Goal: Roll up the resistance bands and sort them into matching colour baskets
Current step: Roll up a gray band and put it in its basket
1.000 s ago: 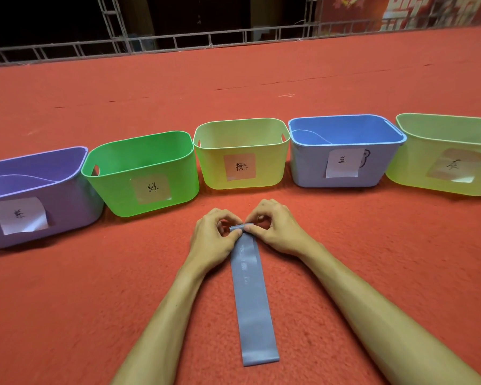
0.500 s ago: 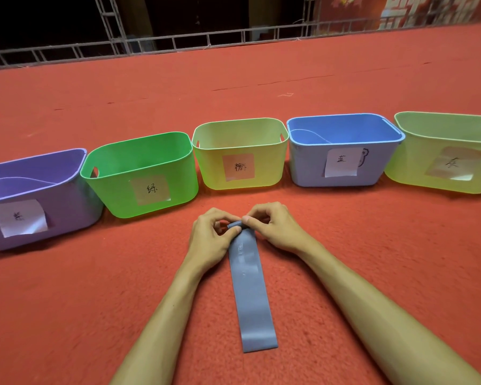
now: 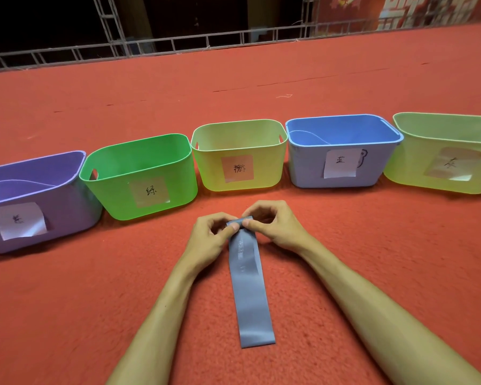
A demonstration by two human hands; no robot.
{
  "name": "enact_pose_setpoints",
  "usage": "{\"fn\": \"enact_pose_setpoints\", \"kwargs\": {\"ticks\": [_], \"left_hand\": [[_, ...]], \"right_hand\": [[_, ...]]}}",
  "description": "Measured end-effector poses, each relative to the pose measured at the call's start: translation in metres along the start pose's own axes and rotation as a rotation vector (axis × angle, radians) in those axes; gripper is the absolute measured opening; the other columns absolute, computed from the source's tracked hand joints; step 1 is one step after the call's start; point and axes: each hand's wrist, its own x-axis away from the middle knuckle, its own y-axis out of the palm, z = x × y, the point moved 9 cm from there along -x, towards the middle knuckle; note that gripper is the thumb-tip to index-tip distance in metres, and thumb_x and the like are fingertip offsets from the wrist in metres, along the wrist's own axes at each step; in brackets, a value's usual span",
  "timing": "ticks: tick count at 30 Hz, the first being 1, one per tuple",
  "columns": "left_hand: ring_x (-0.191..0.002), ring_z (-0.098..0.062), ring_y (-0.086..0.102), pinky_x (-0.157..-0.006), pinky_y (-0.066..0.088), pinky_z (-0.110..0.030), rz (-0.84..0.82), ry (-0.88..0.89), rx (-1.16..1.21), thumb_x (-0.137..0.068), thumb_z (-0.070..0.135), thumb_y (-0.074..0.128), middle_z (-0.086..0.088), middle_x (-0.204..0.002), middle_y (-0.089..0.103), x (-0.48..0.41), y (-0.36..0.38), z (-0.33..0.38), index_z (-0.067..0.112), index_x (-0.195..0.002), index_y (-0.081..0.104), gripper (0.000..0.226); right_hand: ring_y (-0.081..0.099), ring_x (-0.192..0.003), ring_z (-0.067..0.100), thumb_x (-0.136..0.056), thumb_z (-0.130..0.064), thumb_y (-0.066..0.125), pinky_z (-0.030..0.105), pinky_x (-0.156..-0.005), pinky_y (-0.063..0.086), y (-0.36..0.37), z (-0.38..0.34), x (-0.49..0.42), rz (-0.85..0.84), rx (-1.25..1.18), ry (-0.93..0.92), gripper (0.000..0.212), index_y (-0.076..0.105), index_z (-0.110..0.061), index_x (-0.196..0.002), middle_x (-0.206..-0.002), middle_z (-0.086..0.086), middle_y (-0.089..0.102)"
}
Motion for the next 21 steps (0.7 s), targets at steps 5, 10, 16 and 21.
{"fn": "enact_pose_setpoints", "kwargs": {"ticks": [5,10,16,21], "left_hand": [[-0.086,-0.011,0.066,-0.077,0.048,-0.034,0.029,0.050,0.023,-0.092,0.001,0.071,-0.002,-0.098,0.079,0.001,-0.003,0.006,0.013,-0.103,0.079,0.018],[-0.078,-0.007,0.061,-0.073,0.046,-0.032,0.037,0.045,0.028,-0.089,0.008,0.076,0.007,-0.097,0.078,0.000,-0.004,0.003,0.017,-0.108,0.079,0.021],[-0.079,0.003,0.065,-0.072,0.045,-0.013,0.032,-0.039,0.048,-0.099,0.013,0.069,0.008,-0.089,0.078,-0.002,-0.003,0.000,0.013,-0.098,0.079,0.011],[-0.090,-0.011,0.070,-0.083,0.054,-0.031,-0.016,-0.029,0.086,-0.098,0.018,0.068,-0.002,-0.097,0.080,0.000,-0.002,0.002,0.011,-0.100,0.079,0.013]], "right_hand": [[0.064,-0.077,0.009,-0.093,-0.043,0.068,0.041,-0.075,0.051,0.004,0.005,-0.001,-0.017,0.056,0.057,0.027,0.079,-0.019,-0.089,-0.083,0.004,0.077],[0.062,-0.070,0.004,-0.099,-0.017,0.069,0.019,-0.063,0.046,0.005,0.007,0.001,-0.050,-0.060,0.079,0.014,0.080,-0.008,-0.096,-0.082,0.000,0.077],[0.071,-0.095,0.015,-0.098,-0.010,0.070,0.031,-0.088,0.055,0.003,-0.002,0.001,-0.073,-0.104,-0.004,0.015,0.079,-0.001,-0.104,-0.102,0.011,0.080],[0.072,-0.095,0.012,-0.095,-0.007,0.072,0.026,-0.087,0.054,0.002,-0.006,0.002,-0.077,-0.103,-0.019,0.015,0.079,-0.001,-0.107,-0.103,0.009,0.080]]}}
